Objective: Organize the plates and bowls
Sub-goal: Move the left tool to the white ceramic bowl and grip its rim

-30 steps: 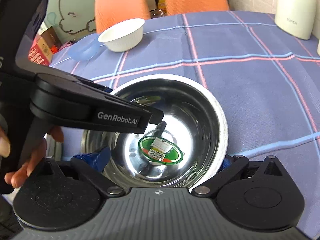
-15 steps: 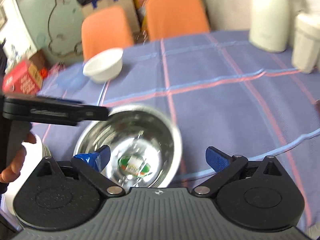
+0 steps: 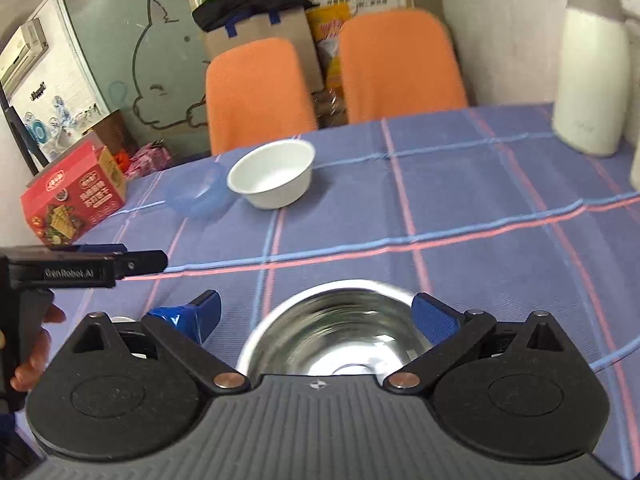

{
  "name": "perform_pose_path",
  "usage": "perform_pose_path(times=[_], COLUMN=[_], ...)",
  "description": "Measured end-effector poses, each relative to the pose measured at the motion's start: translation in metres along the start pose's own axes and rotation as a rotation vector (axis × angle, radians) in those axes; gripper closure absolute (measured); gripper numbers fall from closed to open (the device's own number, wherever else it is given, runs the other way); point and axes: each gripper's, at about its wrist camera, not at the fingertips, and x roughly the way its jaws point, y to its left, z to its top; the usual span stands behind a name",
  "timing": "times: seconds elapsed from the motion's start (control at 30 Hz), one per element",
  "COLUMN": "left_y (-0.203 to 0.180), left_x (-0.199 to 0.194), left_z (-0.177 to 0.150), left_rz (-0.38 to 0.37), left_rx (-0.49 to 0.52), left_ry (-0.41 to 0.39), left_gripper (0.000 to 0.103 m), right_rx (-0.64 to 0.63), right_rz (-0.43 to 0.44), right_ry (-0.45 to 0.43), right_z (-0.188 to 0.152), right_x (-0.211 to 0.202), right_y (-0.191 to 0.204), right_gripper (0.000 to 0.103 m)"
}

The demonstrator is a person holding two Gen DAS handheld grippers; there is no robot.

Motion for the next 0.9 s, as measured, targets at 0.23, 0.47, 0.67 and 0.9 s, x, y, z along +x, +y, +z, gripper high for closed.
perform_pose_path(times=[0.23,0.47,0.67,0.9], left_y=[0.008,0.012,0.011,-0.012], left_x=[0.004,0.024,0.056,0.124], left_z=[0.008,0.029,0.074,0.146], left_rz=[0.02,0.034,0.037,-0.033], left_rx=[0.037,0.075,0.102,0.105], left_ry=[-0.032,-0.039,-0.048,0.016], left_gripper=[0.023,0.023,0.023,0.023], right_rx=[-0.084,-0.317,-0.383,-0.331], right_rz=[0.08,0.003,-0.021,-0.056], right_ry=[-0.016,-0.025,0.018,0.07], right_z=[0.011,0.047,0.072,0.096], right_x=[0.015,0.043,0.079,0.133], right_y=[0.033,0.046,0.044,0.031], right_gripper=[0.014,0.014,0.014,0.014])
